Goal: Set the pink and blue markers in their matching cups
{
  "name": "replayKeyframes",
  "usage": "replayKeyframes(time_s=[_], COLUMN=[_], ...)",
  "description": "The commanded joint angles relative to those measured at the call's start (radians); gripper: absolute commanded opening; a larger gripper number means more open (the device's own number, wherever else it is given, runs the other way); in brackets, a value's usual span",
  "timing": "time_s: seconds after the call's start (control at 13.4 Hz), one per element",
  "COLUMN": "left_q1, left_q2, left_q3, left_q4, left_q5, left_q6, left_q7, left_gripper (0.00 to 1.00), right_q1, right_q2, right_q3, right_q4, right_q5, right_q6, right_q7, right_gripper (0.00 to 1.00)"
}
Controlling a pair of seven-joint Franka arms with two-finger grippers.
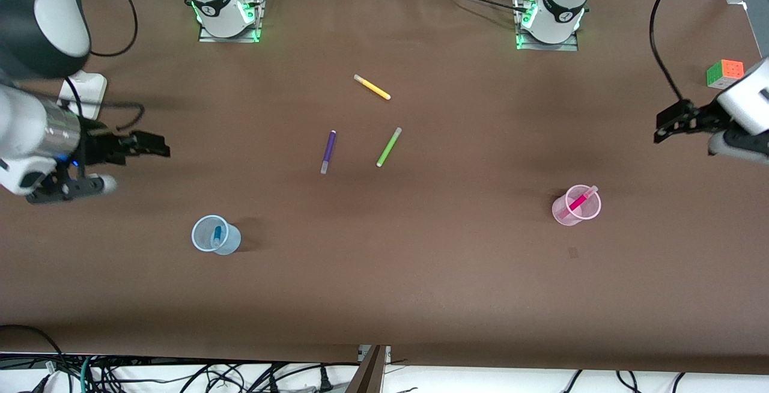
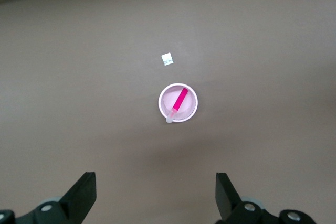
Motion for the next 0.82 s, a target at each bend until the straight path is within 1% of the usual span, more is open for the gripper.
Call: replayKeyframes(time_s=[0.0, 0.15, 0.3, 0.45, 0.6, 0.75], left_q1=[-0.028, -0.018, -0.018, -0.027, -0.029, -0.031], left_q2=[-0.036, -0.027, -0.024, -0.024, -0.024, -0.018], left_q3=[0.016, 0.010, 0.007, 0.004, 0.003, 0.003], left_q4=[-0.059, -0.045, -0.045, -0.042, -0.040, -0.040], left_q5=[0.013, 0.004, 0.003, 0.003, 0.003, 0.004], left_q6=[0.026, 0.014, 0.014, 0.012, 0.011, 0.011], left_q7=[-0.082, -0.084, -0.084, -0.088, -0.088, -0.088], left_gripper=[1.00, 1.00, 1.00, 1.00, 1.00, 1.00], right_q1=[-0.017, -0.031, -0.042, -0.042, -0.042, -0.042], right_q2=[-0.183, -0.235, -0.248, -0.234, -0.208, -0.208], right_q3=[0.000, 0.000, -0.007, -0.020, -0.032, -0.032], right_q4=[-0.181, -0.213, -0.227, -0.214, -0.168, -0.165], right_q5=[-0.054, -0.054, -0.055, -0.057, -0.060, -0.058], right_q6=[0.012, -0.002, -0.019, -0.036, -0.065, -0.068], right_q7=[0.012, 0.012, 0.012, 0.009, 0.010, 0.012], right_gripper=[1.00, 1.00, 1.00, 1.00, 1.00, 1.00])
